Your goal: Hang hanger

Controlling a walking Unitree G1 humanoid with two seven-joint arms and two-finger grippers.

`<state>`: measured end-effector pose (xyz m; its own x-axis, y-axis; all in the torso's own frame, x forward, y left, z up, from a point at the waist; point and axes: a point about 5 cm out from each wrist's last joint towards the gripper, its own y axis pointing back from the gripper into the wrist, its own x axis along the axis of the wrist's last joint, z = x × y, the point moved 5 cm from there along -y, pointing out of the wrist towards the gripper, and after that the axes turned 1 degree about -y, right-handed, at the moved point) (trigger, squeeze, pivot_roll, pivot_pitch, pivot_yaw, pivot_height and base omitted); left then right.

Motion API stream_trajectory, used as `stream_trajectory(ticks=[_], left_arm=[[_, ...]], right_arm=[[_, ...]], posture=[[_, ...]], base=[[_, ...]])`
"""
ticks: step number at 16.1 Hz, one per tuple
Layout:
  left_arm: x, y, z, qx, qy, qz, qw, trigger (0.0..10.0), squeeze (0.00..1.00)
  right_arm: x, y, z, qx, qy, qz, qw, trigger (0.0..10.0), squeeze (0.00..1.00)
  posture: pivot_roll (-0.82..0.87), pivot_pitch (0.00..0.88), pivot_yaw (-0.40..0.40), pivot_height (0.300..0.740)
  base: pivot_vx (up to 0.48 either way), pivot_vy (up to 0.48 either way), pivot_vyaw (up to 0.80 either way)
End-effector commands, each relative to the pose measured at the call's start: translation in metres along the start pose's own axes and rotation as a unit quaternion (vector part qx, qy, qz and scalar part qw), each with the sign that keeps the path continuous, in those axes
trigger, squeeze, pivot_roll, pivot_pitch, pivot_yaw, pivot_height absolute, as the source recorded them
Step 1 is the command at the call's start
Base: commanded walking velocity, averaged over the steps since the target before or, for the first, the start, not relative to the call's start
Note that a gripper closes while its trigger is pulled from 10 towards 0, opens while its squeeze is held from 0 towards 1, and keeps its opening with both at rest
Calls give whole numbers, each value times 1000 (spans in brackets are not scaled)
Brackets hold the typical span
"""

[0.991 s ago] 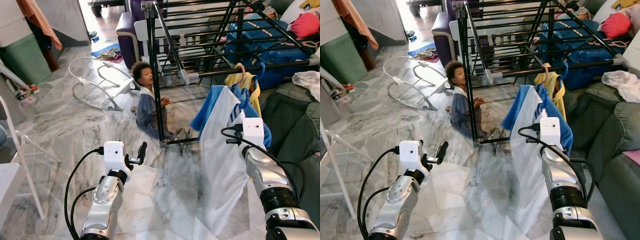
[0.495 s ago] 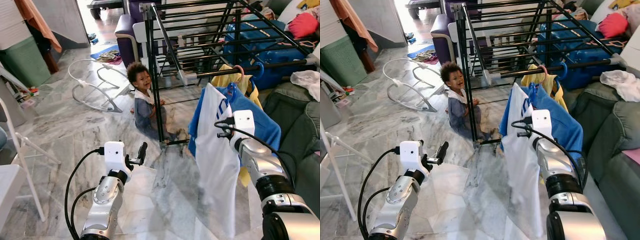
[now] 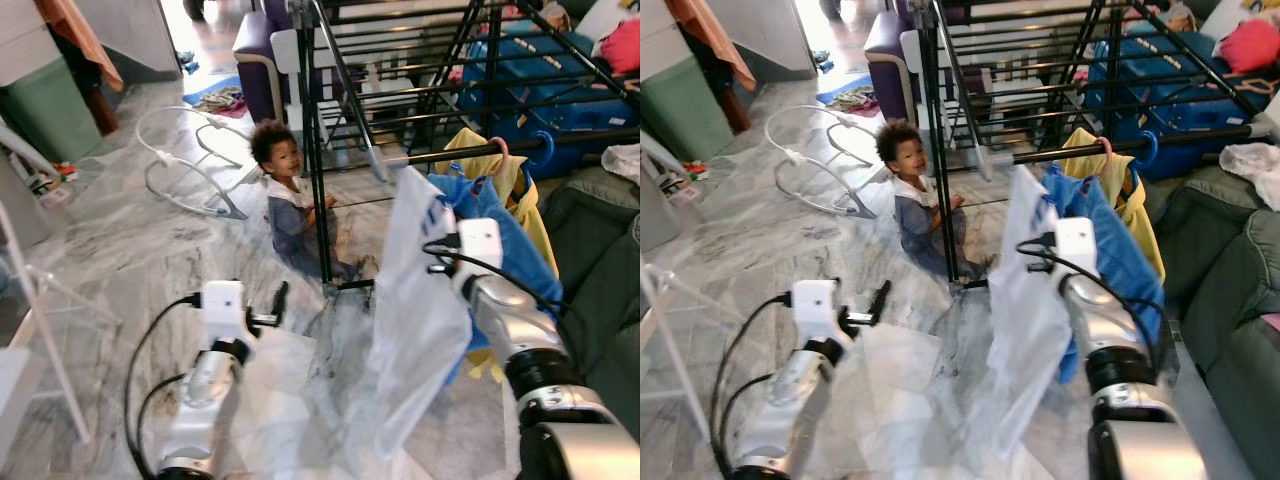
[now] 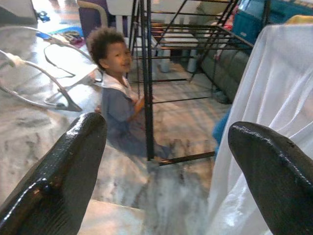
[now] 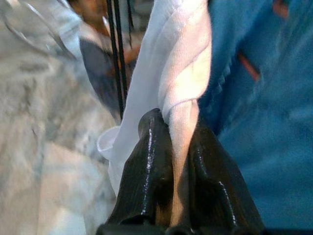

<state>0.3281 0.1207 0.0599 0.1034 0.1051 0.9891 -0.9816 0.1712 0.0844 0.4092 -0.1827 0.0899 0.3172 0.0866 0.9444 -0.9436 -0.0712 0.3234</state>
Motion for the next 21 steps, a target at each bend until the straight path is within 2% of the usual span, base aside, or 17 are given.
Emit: stream_trajectory(ticks=[1,3,4,8,10,13,17,21], left_arm=[[7,-1,4,-3,9,10,1000,10000,0],[10,0,3,-2,9,14,1000,10000,0],[12,1,0,2,9,16,1000,10000,0],[9,2,-3,8,11,9,1000,10000,0],[10,2,-3,14,13,10,1000,10000,0],[8,2,-1,15,14,6,1000,10000,0],[7,1,1,14,14,2,1000,10000,0],[5,1,2,13,12,-3,1000,10000,0]], right_arm=[[24,6,3,-2,11,51,999,0,0],[25,14,-3,3,7,65,998,0,0],[22,24,-7,1,11,78,997,0,0],[8,35,-13,7,14,67,998,0,0],[0,40,-24,22,24,55,998,0,0],[-6,38,-37,42,20,42,998,0,0],[1,28,-49,57,27,35,997,0,0],[14,9,-41,29,-16,24,999,0,0]], posture=[[-128,0,52,740],[-127,0,51,740],[-127,0,51,740],[-140,0,61,740],[-140,0,61,740],[-136,0,56,740],[-134,0,56,740],[-129,0,53,740]], base=[[304,0,0],[302,0,0],[289,0,0],[72,0,0],[0,0,0],[0,0,0],[0,0,0],[0,0,0]])
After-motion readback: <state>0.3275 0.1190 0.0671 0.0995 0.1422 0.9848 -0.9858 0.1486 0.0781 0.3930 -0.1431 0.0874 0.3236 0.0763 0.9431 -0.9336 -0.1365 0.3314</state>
